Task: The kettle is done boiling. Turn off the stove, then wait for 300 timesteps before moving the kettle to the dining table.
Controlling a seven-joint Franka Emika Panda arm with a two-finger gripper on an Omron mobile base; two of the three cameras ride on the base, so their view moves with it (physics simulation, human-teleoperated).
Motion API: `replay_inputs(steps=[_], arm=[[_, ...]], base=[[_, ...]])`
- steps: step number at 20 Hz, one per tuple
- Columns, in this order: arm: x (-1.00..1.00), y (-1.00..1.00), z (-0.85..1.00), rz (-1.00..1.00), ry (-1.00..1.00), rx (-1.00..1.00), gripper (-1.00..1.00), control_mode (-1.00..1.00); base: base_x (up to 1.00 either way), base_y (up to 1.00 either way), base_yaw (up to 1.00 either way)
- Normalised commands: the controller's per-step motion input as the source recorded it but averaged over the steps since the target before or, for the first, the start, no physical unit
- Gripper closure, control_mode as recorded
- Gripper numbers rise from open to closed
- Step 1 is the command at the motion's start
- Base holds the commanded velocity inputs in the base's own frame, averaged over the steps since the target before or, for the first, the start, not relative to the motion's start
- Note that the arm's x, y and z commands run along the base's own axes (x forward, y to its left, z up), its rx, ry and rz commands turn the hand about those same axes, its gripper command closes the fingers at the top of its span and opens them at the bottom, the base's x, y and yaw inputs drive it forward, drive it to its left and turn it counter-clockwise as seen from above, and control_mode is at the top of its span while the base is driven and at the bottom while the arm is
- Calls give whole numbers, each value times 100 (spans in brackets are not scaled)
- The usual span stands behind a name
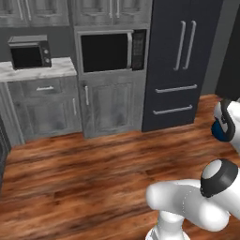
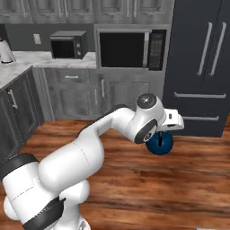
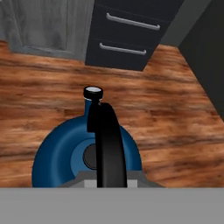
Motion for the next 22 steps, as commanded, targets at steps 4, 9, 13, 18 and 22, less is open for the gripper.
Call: replay_inputs(steps=[4, 9, 13, 18, 22], arm=[[0, 0, 0, 0, 0, 0, 100, 100], [0, 0, 0, 0, 0, 0, 100, 100], [0, 0, 0, 0, 0, 0, 100, 100], [0, 0, 0, 0, 0, 0, 100, 100], [0, 0, 0, 0, 0, 0, 100, 100]], base=[[13, -1, -37], [16, 0, -37], [12, 0, -36], [8, 0, -37], [9, 3, -38]])
